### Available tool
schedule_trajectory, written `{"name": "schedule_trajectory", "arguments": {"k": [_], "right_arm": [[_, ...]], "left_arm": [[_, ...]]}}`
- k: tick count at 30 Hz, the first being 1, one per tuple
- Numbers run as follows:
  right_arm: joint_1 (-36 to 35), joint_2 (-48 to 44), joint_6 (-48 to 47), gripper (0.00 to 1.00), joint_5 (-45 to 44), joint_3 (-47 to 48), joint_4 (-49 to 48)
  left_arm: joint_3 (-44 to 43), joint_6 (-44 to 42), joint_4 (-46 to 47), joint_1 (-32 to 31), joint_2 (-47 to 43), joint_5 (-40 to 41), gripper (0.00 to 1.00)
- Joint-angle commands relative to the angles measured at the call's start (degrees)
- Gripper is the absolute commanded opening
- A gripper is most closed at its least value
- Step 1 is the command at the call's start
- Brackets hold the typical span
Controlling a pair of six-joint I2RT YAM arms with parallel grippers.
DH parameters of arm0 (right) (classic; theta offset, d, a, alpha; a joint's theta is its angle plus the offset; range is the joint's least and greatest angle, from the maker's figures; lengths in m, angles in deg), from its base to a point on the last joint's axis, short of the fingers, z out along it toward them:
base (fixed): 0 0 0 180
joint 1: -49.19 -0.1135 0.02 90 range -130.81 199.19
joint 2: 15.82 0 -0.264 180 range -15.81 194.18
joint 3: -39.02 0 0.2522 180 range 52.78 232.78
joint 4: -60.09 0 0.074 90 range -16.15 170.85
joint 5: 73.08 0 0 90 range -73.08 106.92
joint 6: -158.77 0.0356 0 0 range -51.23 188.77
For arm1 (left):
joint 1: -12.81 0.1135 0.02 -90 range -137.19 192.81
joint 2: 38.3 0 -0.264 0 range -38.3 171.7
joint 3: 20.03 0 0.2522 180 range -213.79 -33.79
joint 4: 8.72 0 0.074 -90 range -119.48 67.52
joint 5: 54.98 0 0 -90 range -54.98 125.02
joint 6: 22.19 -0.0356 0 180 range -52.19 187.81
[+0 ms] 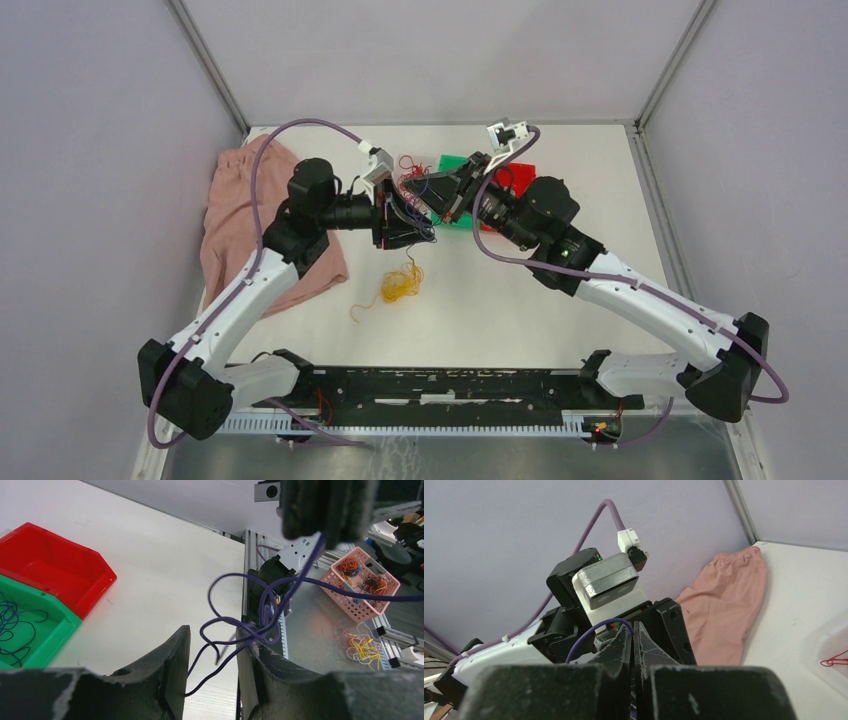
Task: Untangle the cables
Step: Untie the cable.
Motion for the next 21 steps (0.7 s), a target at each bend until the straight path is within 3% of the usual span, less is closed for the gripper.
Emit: {"name": "schedule_trajectory", "arguments": {"k": [1,2,4,5,6,10,12,17,21], "right_arm": [[0.09,0.03,2.34,0.01,1.63,1.92,-4.71],[0.06,-0.04,2.49,0.01,1.68,1.79,-4.74],[0.05,-0.19,2.33,0.01,1.64,1.58,-4.76],[0.09,-0.39,2.19,0.01,1.45,1.47,-4.64],[0.05,-0.53,2.01,0.02,1.02,1.18,-4.24],[0.18,-1.71,1.31,0.32,-0.08,-0.35,-3.11],[0.23,-2.36,0.79,0.42,-0.76,-0.83,-2.15],[0.83,-5.36,-0.89,0.53,-2.53,-3.48,0.23],[1.41,-8.29,-2.87,0.58,-4.97,-6.13,3.91]], "left_arm": [[0.08,3.44,4.22,-0.28,0.69,1.35,0.45],[0.00,3.49,4.27,-0.25,0.67,1.61,0.41],[-0.18,3.70,5.86,-0.27,0.54,1.87,0.13],[-0.31,4.01,7.06,-0.21,0.15,2.57,0.04],[-0.63,4.73,8.24,-0.08,-0.29,2.88,0.03],[-5.66,5.99,5.91,0.32,0.06,0.49,0.03],[-7.82,4.21,3.01,0.69,-0.16,-0.38,0.03],[-12.04,-1.17,-3.19,3.26,-0.94,1.96,0.03],[-15.67,-5.01,-2.65,6.56,-1.88,5.69,0.03]]}}
